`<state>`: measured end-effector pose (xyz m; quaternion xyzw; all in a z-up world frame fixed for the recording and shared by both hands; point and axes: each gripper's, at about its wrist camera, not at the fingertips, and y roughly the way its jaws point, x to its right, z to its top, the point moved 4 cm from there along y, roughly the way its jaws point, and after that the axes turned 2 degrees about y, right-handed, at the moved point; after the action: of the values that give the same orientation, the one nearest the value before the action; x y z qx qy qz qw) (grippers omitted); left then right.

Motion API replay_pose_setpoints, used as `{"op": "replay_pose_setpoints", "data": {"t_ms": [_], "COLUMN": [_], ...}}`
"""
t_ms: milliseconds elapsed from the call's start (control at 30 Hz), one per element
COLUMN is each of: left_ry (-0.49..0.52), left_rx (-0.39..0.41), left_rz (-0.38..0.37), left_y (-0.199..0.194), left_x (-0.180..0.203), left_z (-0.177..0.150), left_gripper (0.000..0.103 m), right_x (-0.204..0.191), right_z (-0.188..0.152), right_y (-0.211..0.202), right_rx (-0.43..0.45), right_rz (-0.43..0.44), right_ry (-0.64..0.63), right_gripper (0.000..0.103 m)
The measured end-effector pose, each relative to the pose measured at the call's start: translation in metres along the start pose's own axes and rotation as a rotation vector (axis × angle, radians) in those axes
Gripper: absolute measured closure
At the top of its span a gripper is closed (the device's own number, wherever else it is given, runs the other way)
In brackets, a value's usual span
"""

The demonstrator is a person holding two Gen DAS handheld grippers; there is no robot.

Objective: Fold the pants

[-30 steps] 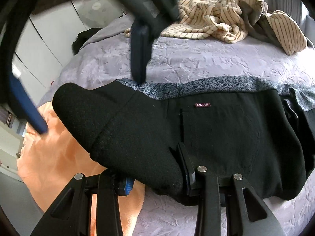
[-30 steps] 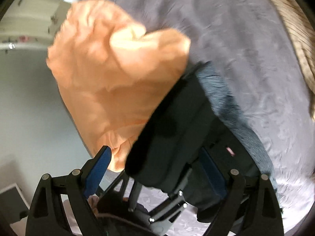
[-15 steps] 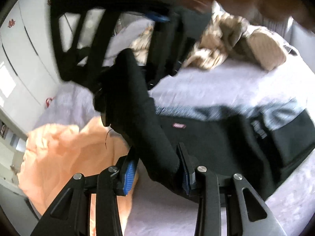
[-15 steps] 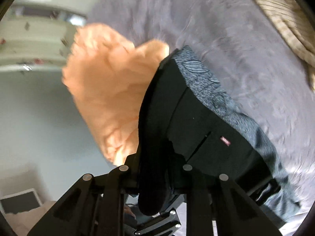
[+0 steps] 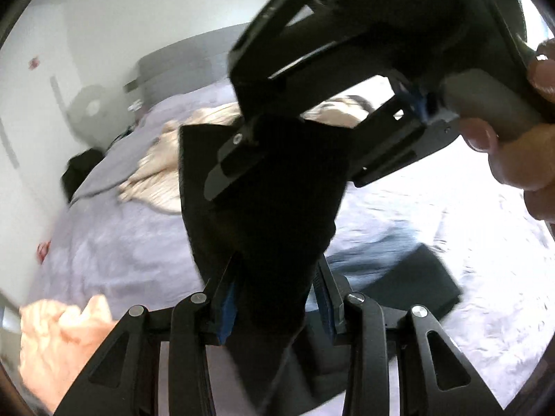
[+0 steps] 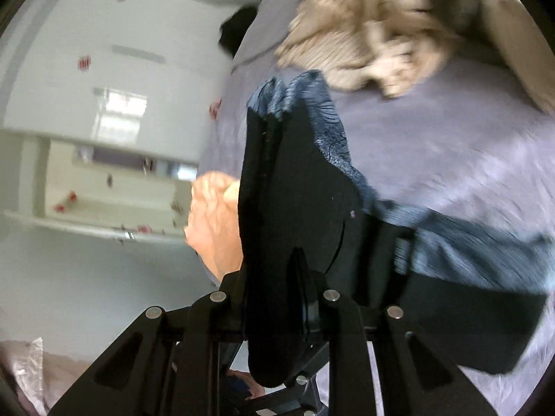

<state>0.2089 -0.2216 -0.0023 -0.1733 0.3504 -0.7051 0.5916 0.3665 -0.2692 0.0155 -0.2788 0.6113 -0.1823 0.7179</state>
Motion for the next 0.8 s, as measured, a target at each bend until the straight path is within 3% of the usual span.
{"op": "replay_pose_setpoints", "data": {"t_ms": [167, 267, 500, 633, 667, 700, 800], "left_ry": [0.107, 0.168, 0.275, 0.335, 0.338, 0.332, 0.305], "left_rx": [-0.034, -0.072, -0.220, -0.233, -0.240, -0.256, -0.274], "left_rz": [-0.069, -0.095, -0.090, -0.060, -0.069, -0.094, -0.139], "left_y": [0.019, 0.038, 0.089, 0.089, 0.087, 0.084, 0.072], "left_x": [0.081, 0.123, 0.177, 0.180, 0.178, 0.177, 0.166], "left_z": [0.002, -0.006, -0.055, -0.074, -0.075, -0.077, -0.080], "left_gripper": [0.064, 0.064, 0.064, 0.050, 0.034, 0.028, 0.026], "right_x": [0.078, 0.130, 0.230, 0.249, 0.248, 0.246, 0.239], "right_z": [-0.036, -0.053, -0.087, -0.100, -0.101, -0.101, -0.103], "right_y": [-0.058, -0.072, -0.045, -0.029, -0.025, -0.023, -0.026], "right_rx": [0.099, 0.132, 0.133, 0.121, 0.122, 0.122, 0.125], "right_rz": [0.038, 0.049, 0.057, 0.080, 0.079, 0.074, 0.034], "right_ry": [0.115, 0.185, 0.326, 0.352, 0.351, 0.346, 0.336], "right_gripper": [0.079, 0.079, 0.078, 0.078, 0.078, 0.078, 0.075]}}
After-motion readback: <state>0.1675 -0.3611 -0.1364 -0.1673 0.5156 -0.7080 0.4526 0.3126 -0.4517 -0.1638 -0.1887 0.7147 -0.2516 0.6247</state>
